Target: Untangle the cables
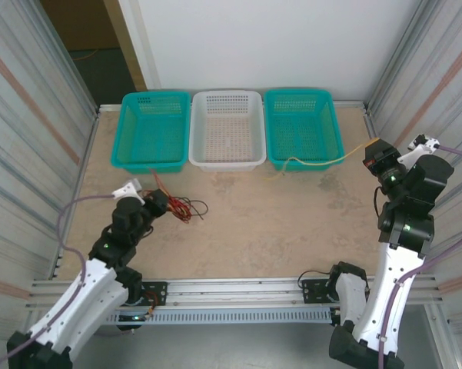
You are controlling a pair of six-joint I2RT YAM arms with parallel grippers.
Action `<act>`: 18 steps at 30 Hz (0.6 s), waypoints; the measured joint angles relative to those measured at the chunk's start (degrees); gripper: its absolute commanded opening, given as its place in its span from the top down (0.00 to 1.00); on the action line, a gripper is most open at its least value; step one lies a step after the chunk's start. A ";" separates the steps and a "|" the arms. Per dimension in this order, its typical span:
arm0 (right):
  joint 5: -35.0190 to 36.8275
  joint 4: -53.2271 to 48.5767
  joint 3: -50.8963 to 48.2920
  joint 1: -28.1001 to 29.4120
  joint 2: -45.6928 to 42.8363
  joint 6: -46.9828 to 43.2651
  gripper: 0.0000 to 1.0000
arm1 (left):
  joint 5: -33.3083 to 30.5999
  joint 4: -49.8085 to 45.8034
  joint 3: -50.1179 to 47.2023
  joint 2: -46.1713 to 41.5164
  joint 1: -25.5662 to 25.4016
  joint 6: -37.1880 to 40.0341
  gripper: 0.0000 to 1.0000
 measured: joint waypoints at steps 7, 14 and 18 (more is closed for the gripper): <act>-3.28 -1.57 1.01 0.02 -0.31 -0.46 1.00 | 2.58 11.87 -0.46 16.31 -11.17 -3.23 1.00; -6.23 -1.86 1.01 3.15 -0.74 -0.46 1.00 | 5.03 21.18 2.14 30.18 -16.22 -4.59 0.33; -6.93 -1.49 0.96 5.97 -1.14 -0.66 1.00 | 6.84 22.84 4.44 33.53 -17.73 -4.46 0.13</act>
